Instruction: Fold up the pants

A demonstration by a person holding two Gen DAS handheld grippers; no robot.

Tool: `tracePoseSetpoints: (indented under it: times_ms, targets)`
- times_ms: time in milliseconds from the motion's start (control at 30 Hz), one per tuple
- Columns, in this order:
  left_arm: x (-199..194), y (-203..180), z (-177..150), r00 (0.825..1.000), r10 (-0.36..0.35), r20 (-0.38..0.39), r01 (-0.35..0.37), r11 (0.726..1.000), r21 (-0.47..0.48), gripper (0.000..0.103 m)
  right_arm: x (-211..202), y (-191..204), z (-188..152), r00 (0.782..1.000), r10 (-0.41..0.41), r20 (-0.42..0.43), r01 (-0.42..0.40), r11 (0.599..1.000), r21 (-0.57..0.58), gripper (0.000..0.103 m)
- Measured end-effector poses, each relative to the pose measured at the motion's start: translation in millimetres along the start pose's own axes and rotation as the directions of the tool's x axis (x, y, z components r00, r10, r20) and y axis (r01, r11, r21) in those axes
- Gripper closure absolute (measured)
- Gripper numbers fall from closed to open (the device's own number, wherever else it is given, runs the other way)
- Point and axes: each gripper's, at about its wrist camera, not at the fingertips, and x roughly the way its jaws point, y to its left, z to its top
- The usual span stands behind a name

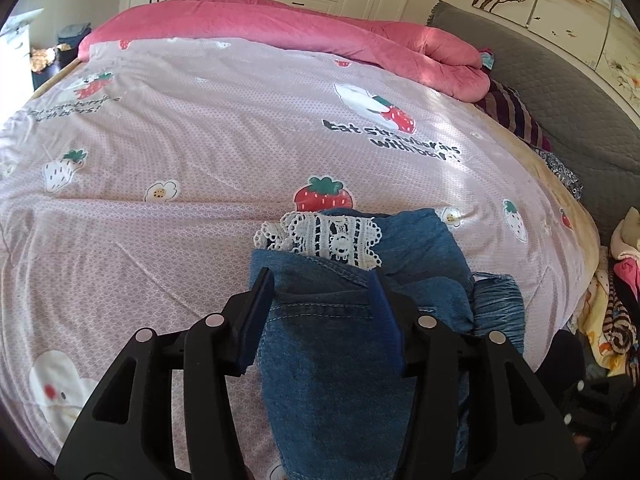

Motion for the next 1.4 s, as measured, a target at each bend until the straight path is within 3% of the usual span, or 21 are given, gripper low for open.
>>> tracePoseSetpoints:
  times_ms: [167,267,400,533,667,867,933,1000,1067,1100,1233,1400]
  targets:
    - [-13,-2,-3,1.0,0.001,0.028,-0.002,1.0,0.012,0.049,-14,-21,3,0.997,-0.031,0.064,0.022,0.991,0.13,0.038]
    - [-20,0,-9,0.999,0.001,0.032,-0.002,1.0,0.012,0.045,-20,-36,1,0.995,-0.057,0.08,0.041,0.981,0.19,0.036]
    - [-25,7,-20,1.0,0.007,0.027,-0.007,1.0,-0.004,0.042,-29,-50,0,0.99,-0.099,0.104,0.07,0.965,0.253,0.027]
    - [-24,15,-34,1.0,0.004,-0.001,-0.004,1.0,-0.025,0.036,-29,-77,-4,0.982,-0.175,0.074,0.136,0.919,0.371,0.017]
    - [-17,20,-49,0.999,-0.023,-0.035,0.021,0.999,-0.047,0.034,-13,-101,-8,0.984,-0.175,0.028,0.141,0.866,0.479,0.014]
    - [-8,21,-59,0.997,-0.043,-0.057,0.04,0.997,-0.059,0.034,18,-129,-16,0.996,-0.092,0.011,0.069,0.816,0.574,0.013]
    - [-7,20,-60,0.996,-0.064,-0.062,0.06,0.996,-0.064,0.036,28,-136,-20,0.999,-0.041,0.017,0.022,0.8,0.6,0.019]
    - [-4,19,-61,0.994,-0.088,-0.069,0.083,0.994,-0.073,0.044,33,-140,-21,0.999,-0.017,0.03,-0.005,0.793,0.609,0.039]
    - [-3,15,-62,0.992,-0.106,-0.071,0.101,0.992,-0.071,0.061,32,-138,-20,0.999,-0.001,0.034,-0.02,0.795,0.606,0.051]
    - [-3,11,-61,0.993,-0.099,-0.068,0.095,0.994,-0.058,0.063,32,-137,-17,0.999,-0.011,0.031,-0.009,0.806,0.592,0.058]
    - [-7,2,-56,0.994,-0.1,-0.052,0.098,0.994,-0.044,0.082,24,-118,-6,0.995,-0.095,0.027,0.07,0.871,0.487,0.066]
    - [-14,-8,-40,0.996,-0.085,-0.01,0.085,0.996,-0.009,0.084,19,-96,13,0.982,-0.182,0.04,0.157,0.924,0.348,0.068]
